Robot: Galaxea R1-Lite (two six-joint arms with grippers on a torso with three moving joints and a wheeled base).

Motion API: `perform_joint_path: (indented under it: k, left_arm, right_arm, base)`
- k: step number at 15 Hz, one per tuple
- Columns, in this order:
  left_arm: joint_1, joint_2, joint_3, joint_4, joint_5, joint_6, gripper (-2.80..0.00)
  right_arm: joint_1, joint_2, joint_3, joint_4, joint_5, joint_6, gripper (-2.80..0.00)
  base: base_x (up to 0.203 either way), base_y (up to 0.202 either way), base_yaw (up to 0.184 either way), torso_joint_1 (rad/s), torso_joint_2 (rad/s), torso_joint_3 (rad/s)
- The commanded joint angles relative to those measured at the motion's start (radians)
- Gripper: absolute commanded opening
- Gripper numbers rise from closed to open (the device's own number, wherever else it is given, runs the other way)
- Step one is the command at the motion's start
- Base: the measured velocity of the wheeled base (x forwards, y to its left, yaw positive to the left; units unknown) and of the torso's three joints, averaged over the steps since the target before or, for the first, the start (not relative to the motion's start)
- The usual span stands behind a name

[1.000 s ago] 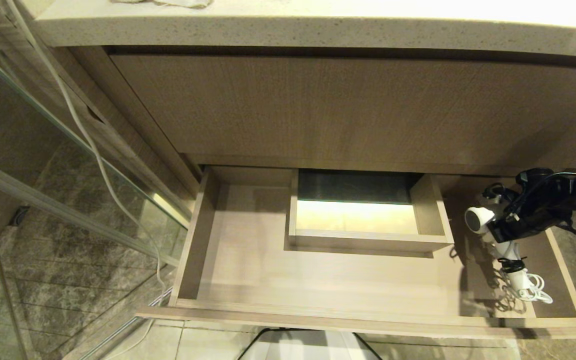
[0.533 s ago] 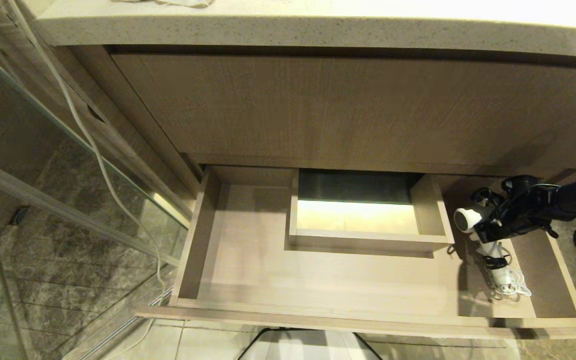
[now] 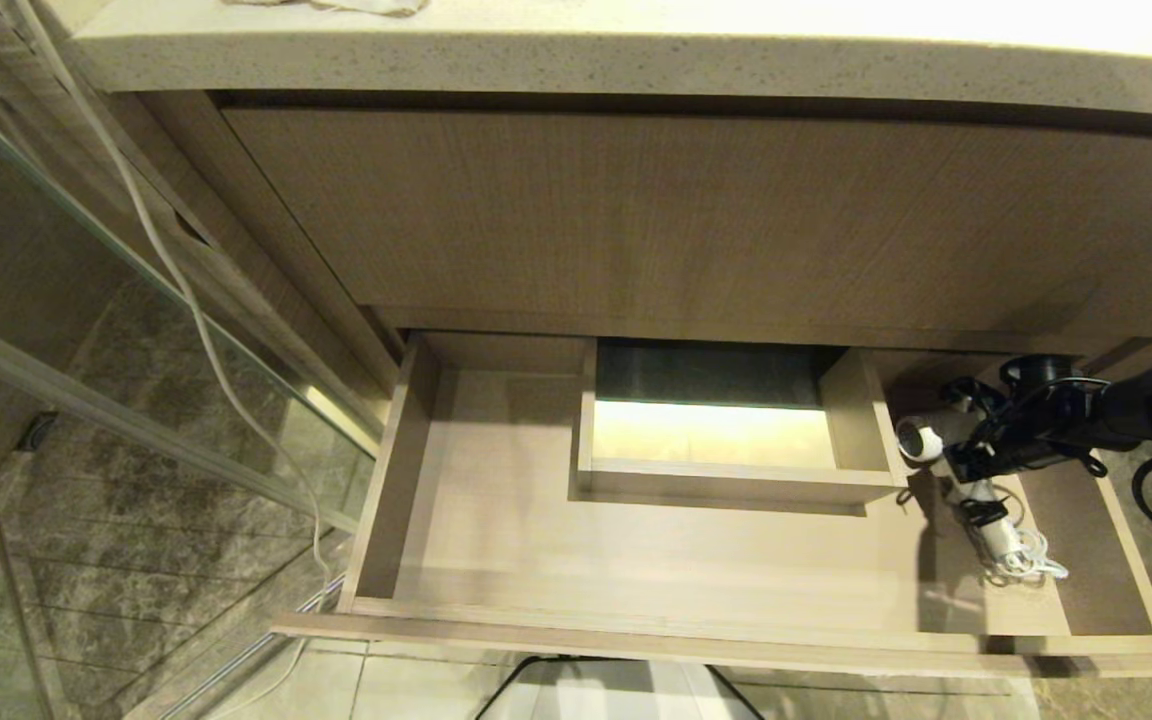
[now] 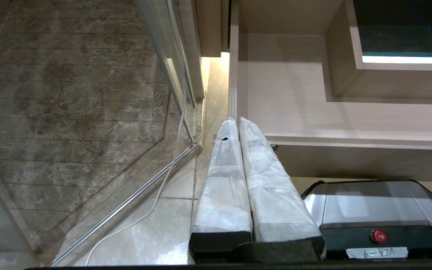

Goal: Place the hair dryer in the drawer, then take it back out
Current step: Put it into the drawer

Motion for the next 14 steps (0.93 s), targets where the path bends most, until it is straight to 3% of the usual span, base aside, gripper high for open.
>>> perform_joint_path:
  k: [1, 7, 11, 12, 13, 14]
  left_arm:
    - [0.000, 0.000, 0.000, 0.000, 0.000, 0.000, -2.80]
    - [0.000, 0.000, 0.002, 0.000, 0.000, 0.000, -2.80]
    - [0.000, 0.000, 0.002, 0.000, 0.000, 0.000, -2.80]
    - [0.000, 0.000, 0.002, 0.000, 0.000, 0.000, -2.80]
    - [0.000, 0.000, 0.002, 0.000, 0.000, 0.000, -2.80]
    - [0.000, 0.000, 0.002, 0.000, 0.000, 0.000, -2.80]
  right_arm:
    - [0.000, -0.008, -0.001, 0.011, 0.000, -0.003, 0.00]
    - [0.000, -0.147, 0.049, 0.033, -0.002, 0.024, 0.00]
    - [-0.001, -0.473, 0.285, 0.087, 0.000, 0.024, 0.00]
    - [-0.002, -0.564, 0.362, 0.092, 0.000, 0.024, -0.28]
    - [-0.004, -0.658, 0.433, 0.100, -0.001, 0.023, -2.80]
    - [-0.006, -0.731, 0.495, 0.108, -0.002, 0.023, -2.80]
  base:
    - [0.000, 0.000, 0.000, 0.000, 0.00, 0.000]
    - [0.000, 0.000, 0.000, 0.000, 0.00, 0.000]
    - [0.000, 0.000, 0.000, 0.000, 0.00, 0.000]
    - [0.000, 0.000, 0.000, 0.000, 0.00, 0.000]
    - [0.000, 0.000, 0.000, 0.000, 0.00, 0.000]
    - [0.000, 0.000, 0.000, 0.000, 0.00, 0.000]
